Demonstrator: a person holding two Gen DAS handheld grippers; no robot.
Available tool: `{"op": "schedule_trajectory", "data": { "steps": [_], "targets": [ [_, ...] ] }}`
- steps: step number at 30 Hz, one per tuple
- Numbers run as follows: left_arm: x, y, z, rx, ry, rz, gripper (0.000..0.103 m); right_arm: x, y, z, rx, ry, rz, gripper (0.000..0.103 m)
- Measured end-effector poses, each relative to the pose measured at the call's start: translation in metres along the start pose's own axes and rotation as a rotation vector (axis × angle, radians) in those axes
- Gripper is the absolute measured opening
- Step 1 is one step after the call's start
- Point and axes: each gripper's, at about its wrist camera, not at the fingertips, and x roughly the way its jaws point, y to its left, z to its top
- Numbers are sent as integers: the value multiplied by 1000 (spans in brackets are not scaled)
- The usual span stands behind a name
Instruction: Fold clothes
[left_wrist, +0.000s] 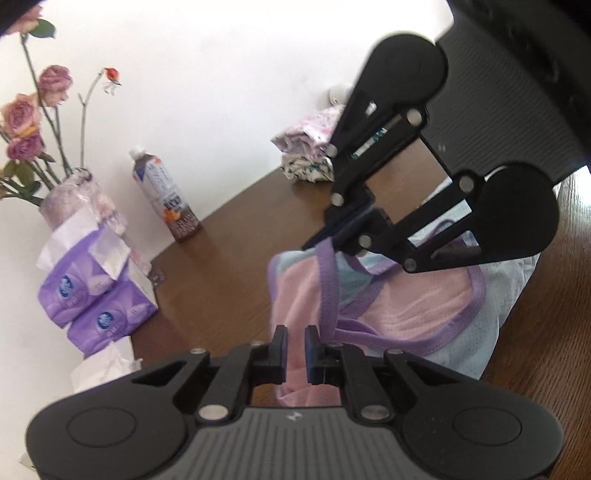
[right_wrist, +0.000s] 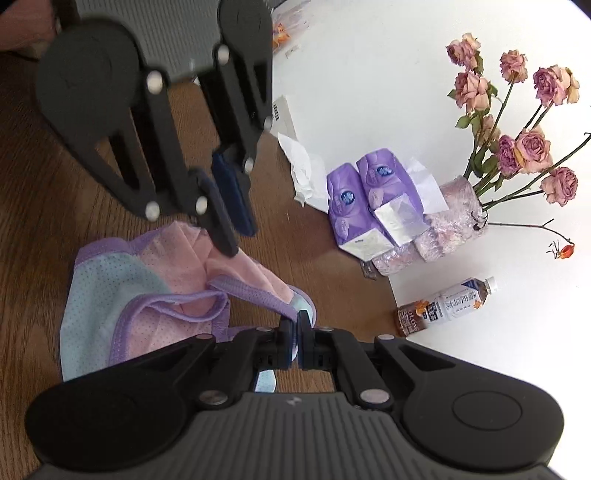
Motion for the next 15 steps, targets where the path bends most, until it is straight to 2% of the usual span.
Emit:
{"op": "schedule_trajectory", "data": {
  "steps": [2,6,15],
  "targets": [
    [7,-5,1,7,8,-24,9,-1,0,2,12,-19,7,2],
    [14,-8,1,6,26,-4,11,-4,-3,6,55,-62,54,2],
    [-20,0,-16,-36,3,33,16,-8,7,7,50,-111,123,2]
  ]
}}
